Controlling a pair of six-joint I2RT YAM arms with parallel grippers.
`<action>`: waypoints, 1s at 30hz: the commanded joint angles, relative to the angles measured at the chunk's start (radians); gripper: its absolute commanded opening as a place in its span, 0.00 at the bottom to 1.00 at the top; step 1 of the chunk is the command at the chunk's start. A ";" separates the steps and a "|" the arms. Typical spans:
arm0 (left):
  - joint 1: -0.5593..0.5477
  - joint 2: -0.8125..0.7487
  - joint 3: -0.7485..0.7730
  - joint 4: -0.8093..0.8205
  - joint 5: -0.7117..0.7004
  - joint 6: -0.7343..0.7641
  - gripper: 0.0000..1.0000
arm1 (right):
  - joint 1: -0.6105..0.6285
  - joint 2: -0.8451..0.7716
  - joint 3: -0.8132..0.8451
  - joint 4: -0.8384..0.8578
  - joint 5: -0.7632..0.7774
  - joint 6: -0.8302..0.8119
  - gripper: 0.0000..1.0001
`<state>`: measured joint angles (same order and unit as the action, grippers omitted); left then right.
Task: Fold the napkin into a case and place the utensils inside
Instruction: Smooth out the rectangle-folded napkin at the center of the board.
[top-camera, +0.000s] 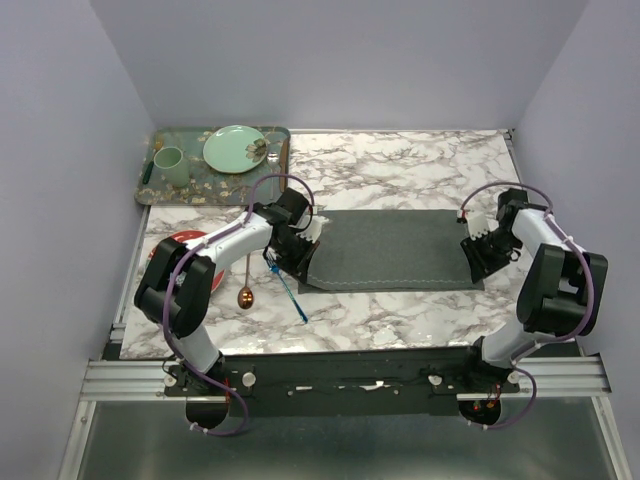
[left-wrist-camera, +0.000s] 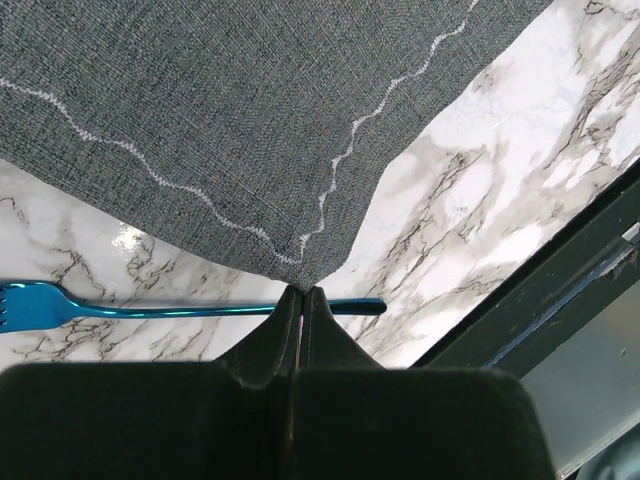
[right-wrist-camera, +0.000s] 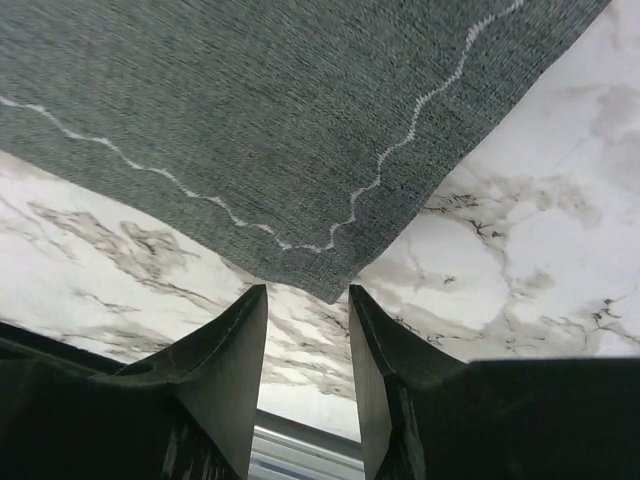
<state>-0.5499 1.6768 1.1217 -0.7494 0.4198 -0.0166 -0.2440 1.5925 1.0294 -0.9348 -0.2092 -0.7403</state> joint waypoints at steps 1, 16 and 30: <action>0.002 0.009 0.015 0.010 0.027 -0.006 0.00 | 0.002 0.047 -0.022 0.080 0.102 0.074 0.46; 0.002 -0.002 -0.002 0.018 0.031 -0.009 0.00 | -0.003 0.133 0.015 0.082 0.110 0.113 0.31; 0.002 -0.006 -0.010 0.027 0.028 -0.014 0.00 | -0.003 0.087 0.055 0.011 0.100 0.121 0.33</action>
<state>-0.5499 1.6787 1.1213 -0.7406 0.4213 -0.0250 -0.2440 1.7039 1.0576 -0.8925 -0.1162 -0.6273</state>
